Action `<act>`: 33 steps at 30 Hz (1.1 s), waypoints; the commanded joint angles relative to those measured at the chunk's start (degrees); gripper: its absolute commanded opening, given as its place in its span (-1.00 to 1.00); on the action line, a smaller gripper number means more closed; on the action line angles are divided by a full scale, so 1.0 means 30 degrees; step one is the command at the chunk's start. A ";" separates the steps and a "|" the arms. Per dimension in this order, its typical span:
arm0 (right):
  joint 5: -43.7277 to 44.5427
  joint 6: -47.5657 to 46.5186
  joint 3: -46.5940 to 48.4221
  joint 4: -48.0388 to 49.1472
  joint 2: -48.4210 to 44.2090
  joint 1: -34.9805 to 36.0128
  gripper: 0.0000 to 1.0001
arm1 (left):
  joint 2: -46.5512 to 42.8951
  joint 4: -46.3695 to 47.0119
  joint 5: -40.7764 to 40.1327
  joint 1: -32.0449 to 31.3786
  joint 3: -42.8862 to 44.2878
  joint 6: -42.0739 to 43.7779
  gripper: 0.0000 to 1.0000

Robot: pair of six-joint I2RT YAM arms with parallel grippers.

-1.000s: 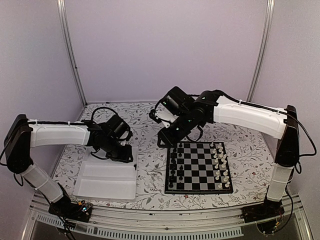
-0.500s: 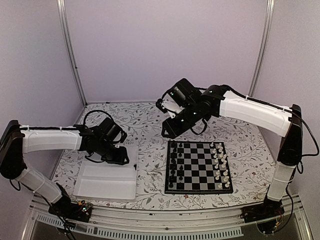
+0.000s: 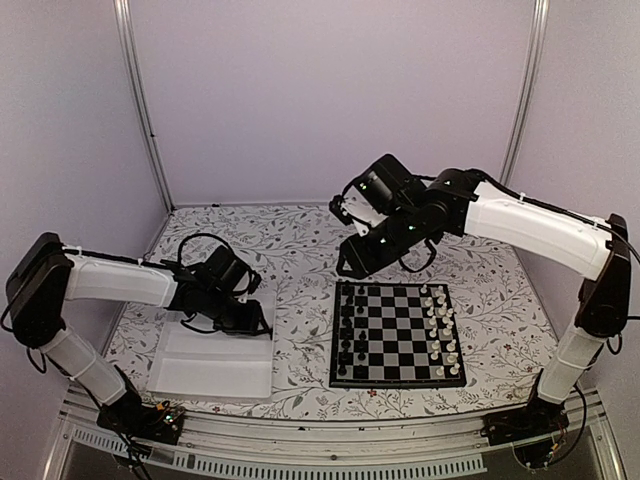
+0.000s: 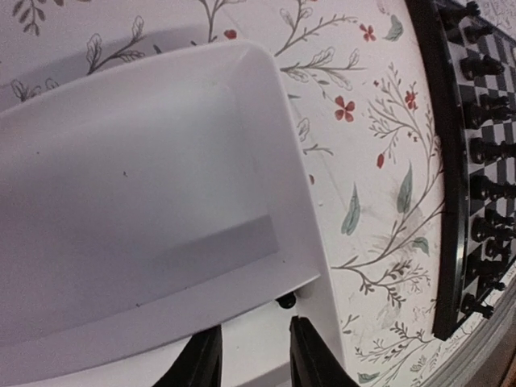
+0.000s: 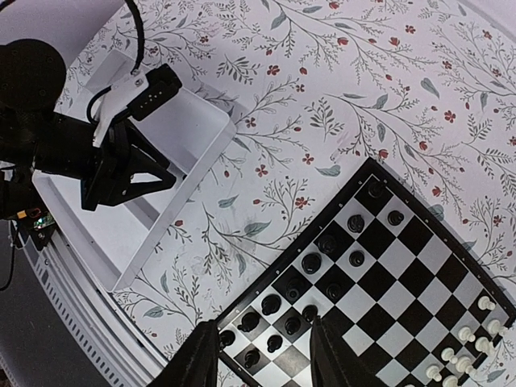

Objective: Set up the chess pieces on the board
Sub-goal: Pick up the chess piece from the storage box.

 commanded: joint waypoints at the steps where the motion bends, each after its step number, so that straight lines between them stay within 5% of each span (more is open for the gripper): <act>1: 0.0402 0.0962 -0.0710 -0.0452 -0.1247 0.0012 -0.18 | 0.1440 0.1485 0.0180 0.0170 0.0478 -0.0566 -0.36; 16: 0.0133 0.1774 -0.2684 0.0219 -0.2638 0.0002 -0.17 | 0.4168 -0.1132 -0.3314 -0.1618 0.2206 -0.2297 -0.41; 33: -0.0534 0.2143 -0.3879 0.0613 -0.3381 0.0031 -0.17 | 0.0914 0.0350 -0.3314 -0.1738 0.0502 -0.2809 -0.48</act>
